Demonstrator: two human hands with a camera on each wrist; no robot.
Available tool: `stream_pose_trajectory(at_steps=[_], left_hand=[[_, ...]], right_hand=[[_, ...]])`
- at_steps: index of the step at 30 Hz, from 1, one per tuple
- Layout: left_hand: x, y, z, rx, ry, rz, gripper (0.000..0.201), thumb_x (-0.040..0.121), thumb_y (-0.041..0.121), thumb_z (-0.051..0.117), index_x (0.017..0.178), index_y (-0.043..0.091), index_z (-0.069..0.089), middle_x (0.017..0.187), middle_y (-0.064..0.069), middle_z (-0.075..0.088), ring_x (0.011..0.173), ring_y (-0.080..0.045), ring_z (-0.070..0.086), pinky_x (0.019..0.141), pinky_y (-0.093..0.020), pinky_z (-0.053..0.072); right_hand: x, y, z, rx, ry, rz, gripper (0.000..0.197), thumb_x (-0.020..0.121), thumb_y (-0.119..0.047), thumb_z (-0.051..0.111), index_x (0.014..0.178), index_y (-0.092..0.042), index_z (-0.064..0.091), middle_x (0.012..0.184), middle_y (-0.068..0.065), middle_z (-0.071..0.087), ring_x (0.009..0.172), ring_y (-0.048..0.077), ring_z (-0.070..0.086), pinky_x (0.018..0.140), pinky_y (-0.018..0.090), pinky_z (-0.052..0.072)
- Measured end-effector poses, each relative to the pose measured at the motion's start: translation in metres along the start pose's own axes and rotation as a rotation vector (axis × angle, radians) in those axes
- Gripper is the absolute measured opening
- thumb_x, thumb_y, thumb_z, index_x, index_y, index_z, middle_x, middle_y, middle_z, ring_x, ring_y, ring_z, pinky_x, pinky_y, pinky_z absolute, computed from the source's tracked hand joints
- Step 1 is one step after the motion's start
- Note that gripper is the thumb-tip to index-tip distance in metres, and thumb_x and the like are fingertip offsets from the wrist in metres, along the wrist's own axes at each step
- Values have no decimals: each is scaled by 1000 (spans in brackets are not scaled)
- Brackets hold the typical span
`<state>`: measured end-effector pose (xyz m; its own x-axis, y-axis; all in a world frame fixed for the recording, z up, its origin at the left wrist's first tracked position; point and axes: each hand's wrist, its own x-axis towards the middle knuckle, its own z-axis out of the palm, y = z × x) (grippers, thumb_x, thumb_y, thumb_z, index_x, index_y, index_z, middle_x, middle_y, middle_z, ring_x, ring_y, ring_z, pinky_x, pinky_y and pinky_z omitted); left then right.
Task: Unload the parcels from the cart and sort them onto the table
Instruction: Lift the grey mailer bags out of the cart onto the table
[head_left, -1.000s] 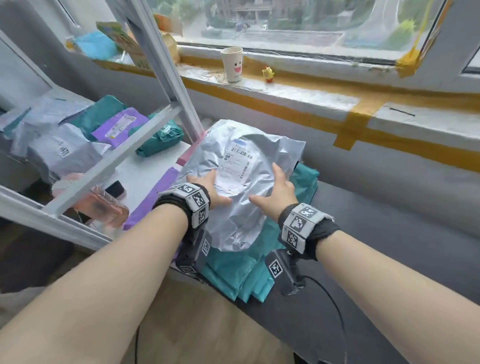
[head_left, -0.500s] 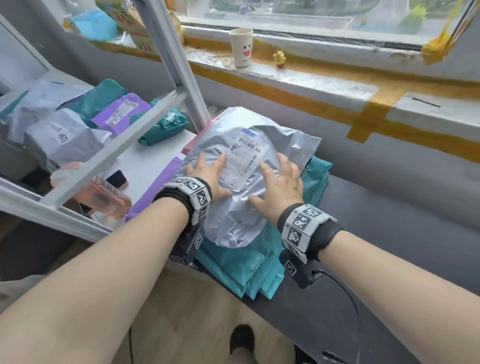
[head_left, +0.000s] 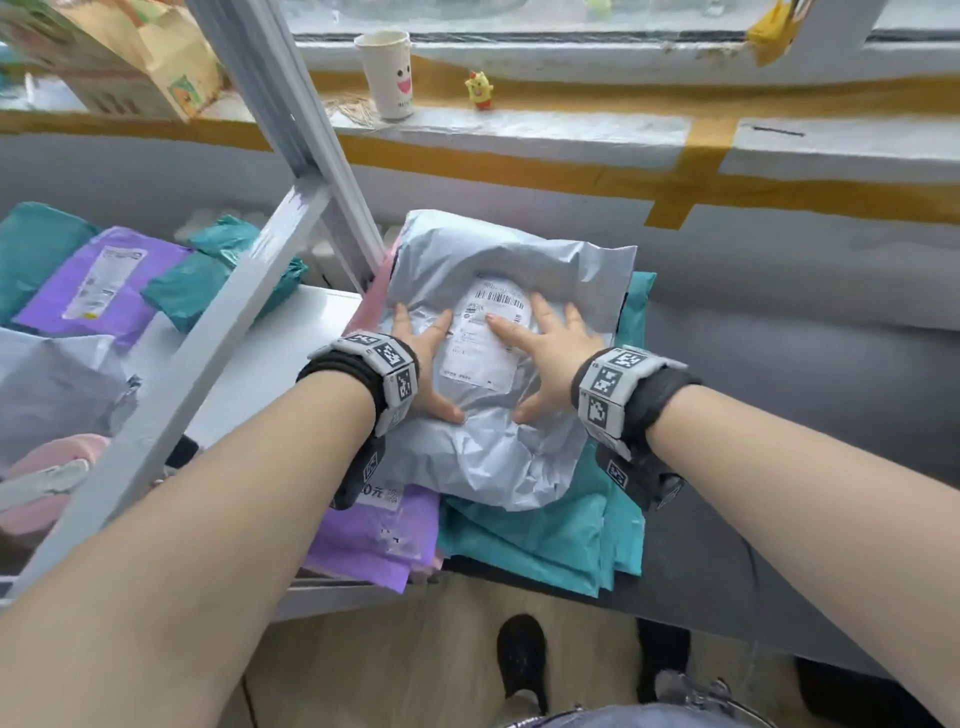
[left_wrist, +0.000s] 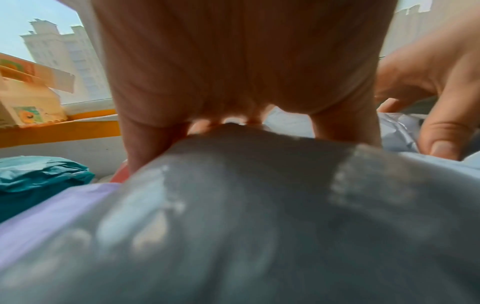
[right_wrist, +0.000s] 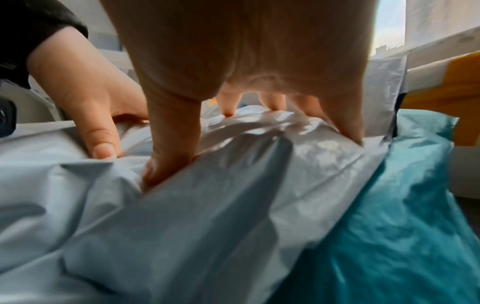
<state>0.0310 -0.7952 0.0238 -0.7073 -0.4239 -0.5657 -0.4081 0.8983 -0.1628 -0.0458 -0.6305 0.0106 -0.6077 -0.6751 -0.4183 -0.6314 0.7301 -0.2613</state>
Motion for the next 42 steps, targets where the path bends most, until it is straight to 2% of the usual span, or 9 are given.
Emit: stream_pose_trajectory(at_steps=[3, 7, 12, 16, 20, 23, 30, 35, 42], left_hand=[[6, -4, 6, 14, -7, 25, 136, 53, 71, 74, 145, 38, -20, 155, -18, -20, 143, -42, 11, 112, -57, 24], [5, -4, 4, 25, 1, 43, 136, 54, 70, 74, 146, 36, -20, 155, -18, -19, 143, -44, 12, 113, -57, 23], [-7, -3, -7, 37, 9, 48, 138, 51, 73, 73, 147, 34, -17, 156, -20, -11, 142, -43, 15, 112, -57, 23], [-29, 3, -24, 88, 62, 81, 131, 51, 77, 70, 150, 32, -3, 155, -16, 12, 138, -38, 28, 106, -54, 32], [-54, 32, -43, 59, 208, 156, 99, 71, 65, 66, 147, 19, 23, 147, -14, 33, 129, -31, 43, 103, -44, 41], [-73, 71, -53, 71, 308, 240, 85, 78, 61, 59, 143, 12, 34, 141, -13, 44, 125, -30, 47, 102, -41, 43], [-138, 193, -45, 65, 352, 425, 80, 82, 54, 60, 144, 15, 29, 140, -14, 40, 123, -33, 48, 101, -45, 43], [-203, 296, -23, 119, 348, 554, 78, 83, 55, 59, 144, 18, 27, 140, -12, 38, 122, -35, 48, 99, -45, 43], [-297, 439, 29, 228, 321, 836, 75, 84, 52, 58, 143, 14, 30, 139, -13, 42, 122, -33, 49, 97, -44, 45]], right_hand=[[-1, -8, 5, -34, 6, 55, 113, 65, -45, 81, 141, -56, -2, 157, 2, -19, 143, 41, -10, 111, 65, 15], [-5, -15, 5, -24, 12, 126, 114, 66, -43, 81, 142, -54, -4, 158, 5, -16, 144, 41, -6, 115, 59, 11], [-21, -17, 4, -7, 54, 168, 103, 74, -43, 75, 146, -46, 2, 159, 8, -3, 145, 37, 2, 118, 51, 11], [-43, -10, -3, 87, 114, 188, 95, 76, -39, 73, 148, -39, 11, 154, 12, 19, 141, 33, 21, 114, 47, 27], [-80, 6, -16, 136, 201, 244, 82, 81, -41, 67, 147, -26, 22, 143, 12, 37, 129, 33, 42, 105, 43, 40], [-117, 28, -21, 171, 278, 316, 68, 84, -41, 62, 141, -16, 33, 134, 13, 47, 120, 33, 51, 95, 41, 46], [-238, 100, -5, 232, 374, 534, 54, 87, -37, 57, 133, -12, 43, 126, 11, 54, 118, 31, 52, 92, 35, 43], [-356, 164, 32, 288, 378, 730, 54, 87, -38, 57, 132, -11, 44, 127, 11, 55, 118, 29, 53, 95, 34, 44], [-513, 235, 98, 434, 395, 987, 56, 88, -39, 58, 133, -9, 44, 132, 12, 53, 119, 29, 52, 97, 34, 45]])
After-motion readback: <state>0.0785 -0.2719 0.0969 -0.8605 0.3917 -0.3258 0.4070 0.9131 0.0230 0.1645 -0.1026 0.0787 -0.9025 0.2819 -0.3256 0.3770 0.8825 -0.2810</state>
